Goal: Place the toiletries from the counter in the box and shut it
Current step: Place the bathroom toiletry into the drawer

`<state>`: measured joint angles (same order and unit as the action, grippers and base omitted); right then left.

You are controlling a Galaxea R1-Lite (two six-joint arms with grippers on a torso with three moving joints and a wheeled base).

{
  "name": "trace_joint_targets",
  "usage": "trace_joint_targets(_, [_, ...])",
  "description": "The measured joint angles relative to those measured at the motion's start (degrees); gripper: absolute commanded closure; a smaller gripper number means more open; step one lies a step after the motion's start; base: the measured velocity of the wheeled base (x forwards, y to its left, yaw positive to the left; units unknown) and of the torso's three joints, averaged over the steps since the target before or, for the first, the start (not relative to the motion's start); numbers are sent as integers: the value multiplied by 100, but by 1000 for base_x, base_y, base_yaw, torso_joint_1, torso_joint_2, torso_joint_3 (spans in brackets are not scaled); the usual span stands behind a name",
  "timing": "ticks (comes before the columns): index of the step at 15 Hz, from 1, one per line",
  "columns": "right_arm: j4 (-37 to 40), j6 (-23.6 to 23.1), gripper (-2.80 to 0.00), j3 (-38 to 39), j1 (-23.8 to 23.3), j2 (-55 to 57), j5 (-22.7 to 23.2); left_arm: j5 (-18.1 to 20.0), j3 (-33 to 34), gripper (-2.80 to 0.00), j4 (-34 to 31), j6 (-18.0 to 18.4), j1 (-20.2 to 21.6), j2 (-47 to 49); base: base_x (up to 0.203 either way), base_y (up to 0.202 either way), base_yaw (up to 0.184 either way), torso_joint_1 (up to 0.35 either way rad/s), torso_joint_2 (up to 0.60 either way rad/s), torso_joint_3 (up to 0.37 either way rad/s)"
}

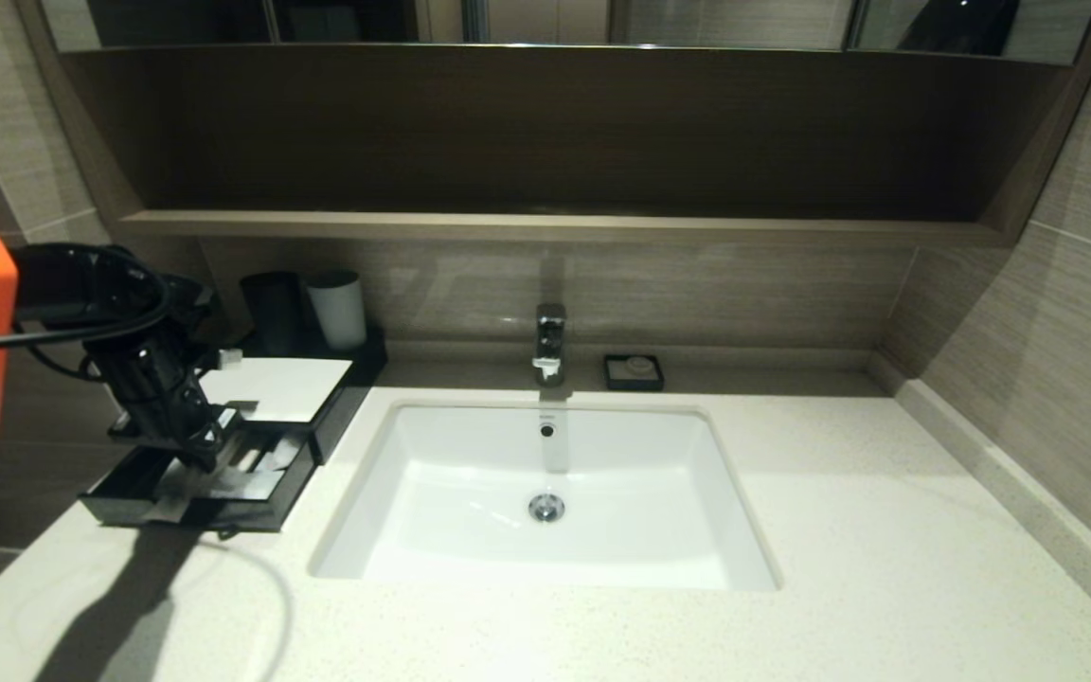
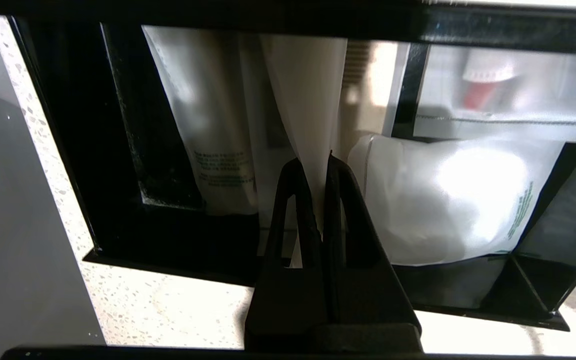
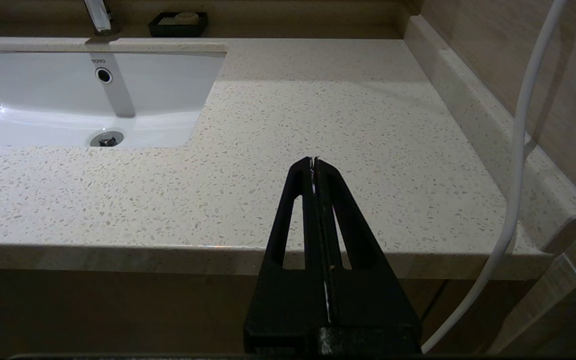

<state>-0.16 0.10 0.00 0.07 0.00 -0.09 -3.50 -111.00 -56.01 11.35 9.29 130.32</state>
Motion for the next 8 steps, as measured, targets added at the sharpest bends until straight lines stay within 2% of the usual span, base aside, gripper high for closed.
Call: trace_joint_targets(8, [2, -3, 0, 0, 0, 0, -1, -5, 0, 0, 341, -128, -67, 2, 0, 0, 0, 0, 0, 0])
